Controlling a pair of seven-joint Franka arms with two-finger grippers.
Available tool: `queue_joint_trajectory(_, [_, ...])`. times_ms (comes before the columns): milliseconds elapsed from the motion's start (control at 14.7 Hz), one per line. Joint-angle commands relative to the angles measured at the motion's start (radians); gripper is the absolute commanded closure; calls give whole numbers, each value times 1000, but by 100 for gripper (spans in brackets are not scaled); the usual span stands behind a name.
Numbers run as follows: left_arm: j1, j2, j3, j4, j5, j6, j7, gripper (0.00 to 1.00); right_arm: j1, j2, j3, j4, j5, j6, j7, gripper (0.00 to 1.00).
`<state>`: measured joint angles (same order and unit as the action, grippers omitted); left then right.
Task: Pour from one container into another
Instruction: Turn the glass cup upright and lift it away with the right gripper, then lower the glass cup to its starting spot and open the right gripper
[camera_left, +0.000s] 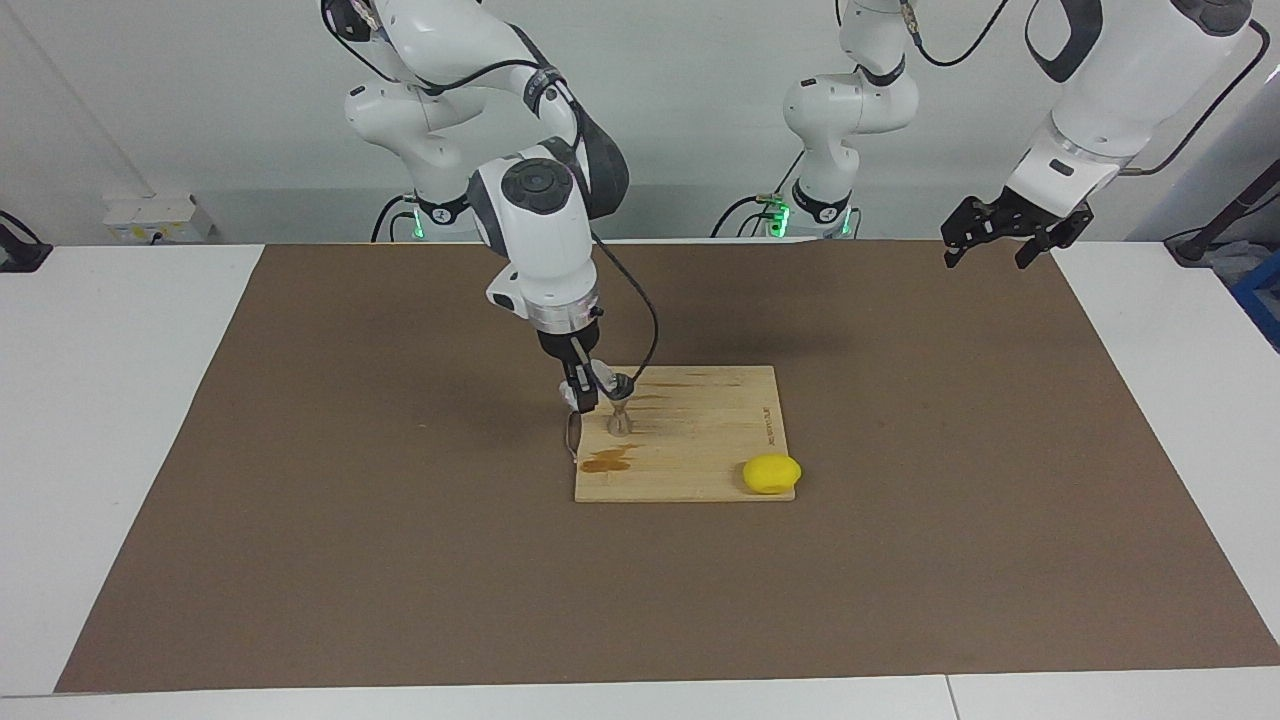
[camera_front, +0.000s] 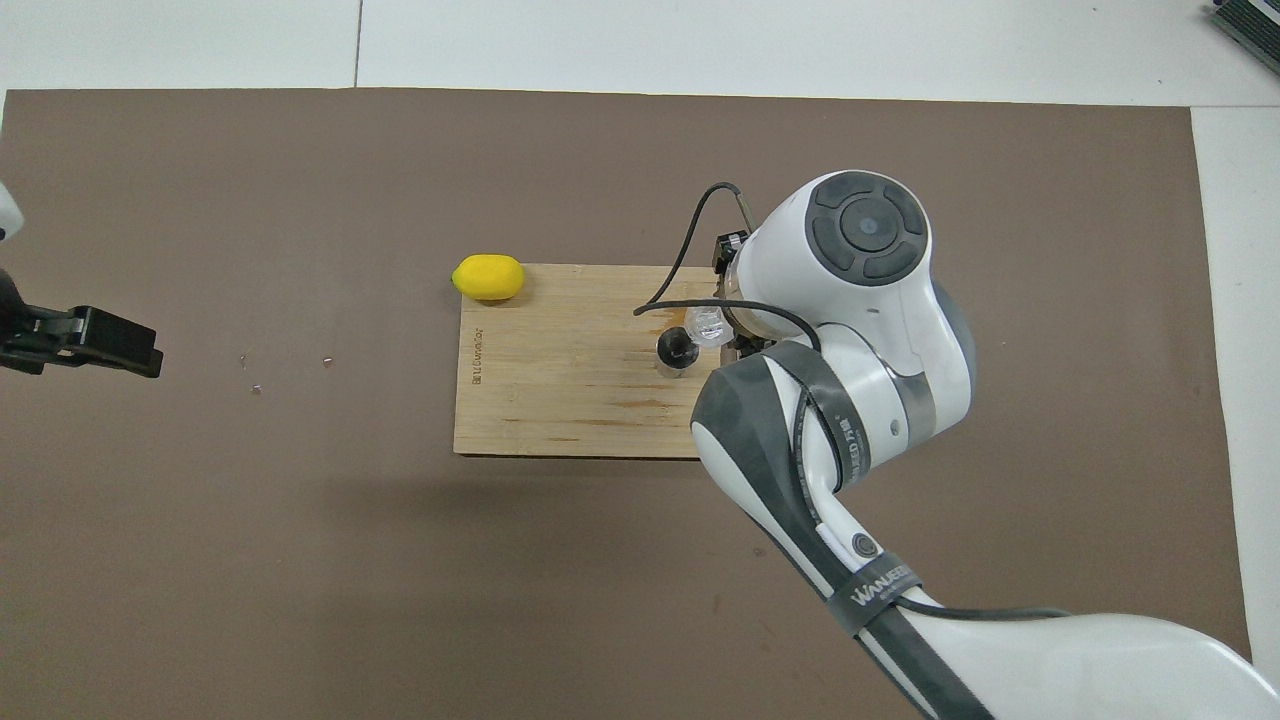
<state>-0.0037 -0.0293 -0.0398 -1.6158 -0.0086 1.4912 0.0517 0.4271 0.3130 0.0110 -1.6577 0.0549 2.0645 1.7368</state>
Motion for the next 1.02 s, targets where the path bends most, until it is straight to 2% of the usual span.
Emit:
queue_joint_trajectory(0, [8,-6,-5,-1,-13,-8,2,0,-48,15,9,18,86,0,-74,85])
queue_joint_trajectory(273, [8,-6,-5,-1,-11,-8,2,0,-134,15,9,-7,219,12,-172,86])
queue_joint_trajectory(478, [8,-6,-5,-1,-11,-8,2,0,-249,11,9,-56,426,40,-314,86])
queue_joint_trajectory(819, [8,-6,-5,-1,-11,-8,2,0,-373,12,9,-161,557,78,-504,89])
queue_joint_trajectory(955, [8,-6,-5,-1,-11,-8,2,0,-412,44,9,-183,637,86,-629,89])
